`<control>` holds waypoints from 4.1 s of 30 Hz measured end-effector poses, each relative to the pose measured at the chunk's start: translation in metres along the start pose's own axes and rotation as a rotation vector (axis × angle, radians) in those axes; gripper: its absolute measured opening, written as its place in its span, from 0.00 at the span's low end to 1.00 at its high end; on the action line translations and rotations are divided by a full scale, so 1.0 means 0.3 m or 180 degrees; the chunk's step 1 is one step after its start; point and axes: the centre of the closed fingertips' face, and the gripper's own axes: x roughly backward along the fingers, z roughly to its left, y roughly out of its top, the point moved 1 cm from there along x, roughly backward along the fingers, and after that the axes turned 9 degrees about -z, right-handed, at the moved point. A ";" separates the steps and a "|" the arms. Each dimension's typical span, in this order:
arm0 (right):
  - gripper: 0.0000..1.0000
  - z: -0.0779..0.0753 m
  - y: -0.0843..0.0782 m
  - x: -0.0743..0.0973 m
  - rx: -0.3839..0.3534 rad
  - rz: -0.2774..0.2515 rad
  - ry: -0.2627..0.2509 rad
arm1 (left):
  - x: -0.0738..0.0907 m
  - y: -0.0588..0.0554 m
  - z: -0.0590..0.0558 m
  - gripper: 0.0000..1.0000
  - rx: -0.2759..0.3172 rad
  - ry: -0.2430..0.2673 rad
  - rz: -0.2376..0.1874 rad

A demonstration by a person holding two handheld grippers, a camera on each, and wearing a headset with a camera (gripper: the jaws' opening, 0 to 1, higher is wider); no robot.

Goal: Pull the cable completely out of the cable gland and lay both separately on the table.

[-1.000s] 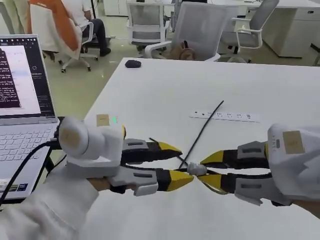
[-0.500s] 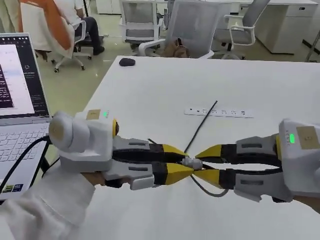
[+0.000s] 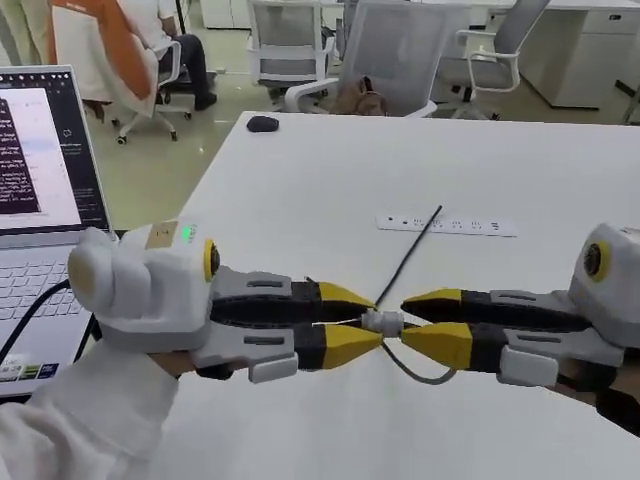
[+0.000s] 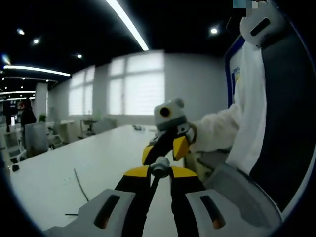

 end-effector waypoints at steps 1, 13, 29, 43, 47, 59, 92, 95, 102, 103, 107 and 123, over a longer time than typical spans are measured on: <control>0.27 0.011 0.001 -0.006 -0.0045 -0.0016 0.0040 | -0.001 -0.001 -0.001 0.16 -0.0023 -0.0012 0.0009; 0.12 0.032 0.001 -0.028 -0.0046 -0.0040 0.0131 | 0.001 0.008 0.004 0.16 0.0071 0.0023 -0.0008; 0.08 0.070 -0.008 -0.040 0.0721 0.0086 0.0315 | 0.030 -0.018 -0.016 0.15 0.0969 0.0013 0.0081; 0.24 0.045 0.080 -0.006 -0.0133 -0.0218 0.0235 | 0.014 0.043 -0.003 0.16 0.0186 0.0087 -0.0109; 0.20 0.067 0.051 0.021 -0.0081 -0.0111 0.0273 | 0.023 0.072 0.001 0.16 -0.0021 0.0064 -0.0153; 0.12 0.081 0.037 -0.002 -0.0060 -0.0052 0.0295 | -0.005 0.063 -0.022 0.16 -0.0167 -0.0092 -0.0111; 0.06 0.063 0.037 -0.037 0.0823 0.0202 0.0244 | 0.017 0.114 -0.025 0.16 0.0591 0.0037 -0.0581; 0.23 0.070 0.089 -0.024 0.0260 -0.0062 0.0264 | 0.018 0.126 -0.037 0.16 0.0157 0.0002 -0.0496; 0.28 0.081 0.142 -0.003 -0.0497 -0.0304 0.0376 | 0.007 0.156 -0.051 0.16 -0.0301 -0.0091 -0.0461; 0.27 0.082 0.131 -0.004 -0.0499 -0.0241 0.0373 | 0.006 0.161 -0.049 0.16 -0.0318 -0.0087 -0.0479; 0.16 0.098 0.112 -0.018 -0.0496 -0.0183 0.0419 | -0.001 0.170 -0.045 0.16 -0.0402 -0.0124 -0.0508; 0.10 0.108 0.141 -0.045 0.0248 -0.0081 0.0292 | 0.002 0.183 -0.001 0.15 0.0420 -0.0032 -0.0695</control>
